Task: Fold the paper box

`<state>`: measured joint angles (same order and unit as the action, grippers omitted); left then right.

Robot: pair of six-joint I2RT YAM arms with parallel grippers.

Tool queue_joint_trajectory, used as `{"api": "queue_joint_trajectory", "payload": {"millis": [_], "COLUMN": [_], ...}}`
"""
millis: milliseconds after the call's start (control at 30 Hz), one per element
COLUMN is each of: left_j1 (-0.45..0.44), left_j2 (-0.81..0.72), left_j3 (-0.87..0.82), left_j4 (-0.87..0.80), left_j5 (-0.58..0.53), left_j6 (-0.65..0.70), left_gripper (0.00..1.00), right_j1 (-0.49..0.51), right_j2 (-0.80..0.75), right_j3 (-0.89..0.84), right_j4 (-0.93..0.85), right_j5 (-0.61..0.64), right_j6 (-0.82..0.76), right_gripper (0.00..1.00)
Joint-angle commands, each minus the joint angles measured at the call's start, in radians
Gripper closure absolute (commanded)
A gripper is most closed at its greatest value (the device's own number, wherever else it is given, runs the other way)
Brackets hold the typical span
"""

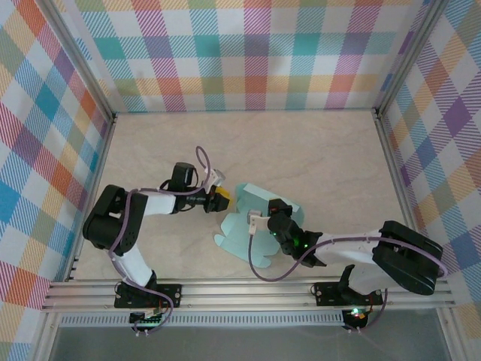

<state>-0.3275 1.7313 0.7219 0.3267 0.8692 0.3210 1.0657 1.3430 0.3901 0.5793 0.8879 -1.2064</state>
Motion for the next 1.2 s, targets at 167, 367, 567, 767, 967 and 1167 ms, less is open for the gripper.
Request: {"api": "queue_joint_trajectory", "payload": {"millis": [167,367,567,767,967,1167], "left_j1": [-0.049,-0.062,-0.097,-0.112,-0.134,-0.158], "left_j2": [0.036,0.063,0.099,0.121,0.127,0.130], "left_j3": [0.104,0.128,0.148,0.159,0.162,0.138], "left_j4": [-0.123,-0.159,-0.126,-0.071,-0.037,0.030], "left_j5": [0.036,0.056,0.061,0.061,0.031,-0.037], "left_j6": [0.119,0.142,0.141,0.102,0.072,0.028], "left_gripper": [0.60,0.62,0.64,0.68,0.73,0.73], "right_j1": [-0.010,-0.009,-0.010,-0.010,-0.001,0.014], "right_j2": [0.003,0.052,0.055,0.042,0.088,0.152], "right_j3": [-0.017,-0.024,-0.019,-0.019,-0.010,0.005], "right_j4": [-0.024,0.094,0.092,0.069,0.135,0.219], "right_j5": [-0.002,0.020,0.019,0.018,0.029,0.049], "right_j6": [-0.092,-0.173,-0.192,-0.188,-0.205,-0.228], "right_gripper": [1.00,1.00,1.00,1.00,1.00,1.00]}}
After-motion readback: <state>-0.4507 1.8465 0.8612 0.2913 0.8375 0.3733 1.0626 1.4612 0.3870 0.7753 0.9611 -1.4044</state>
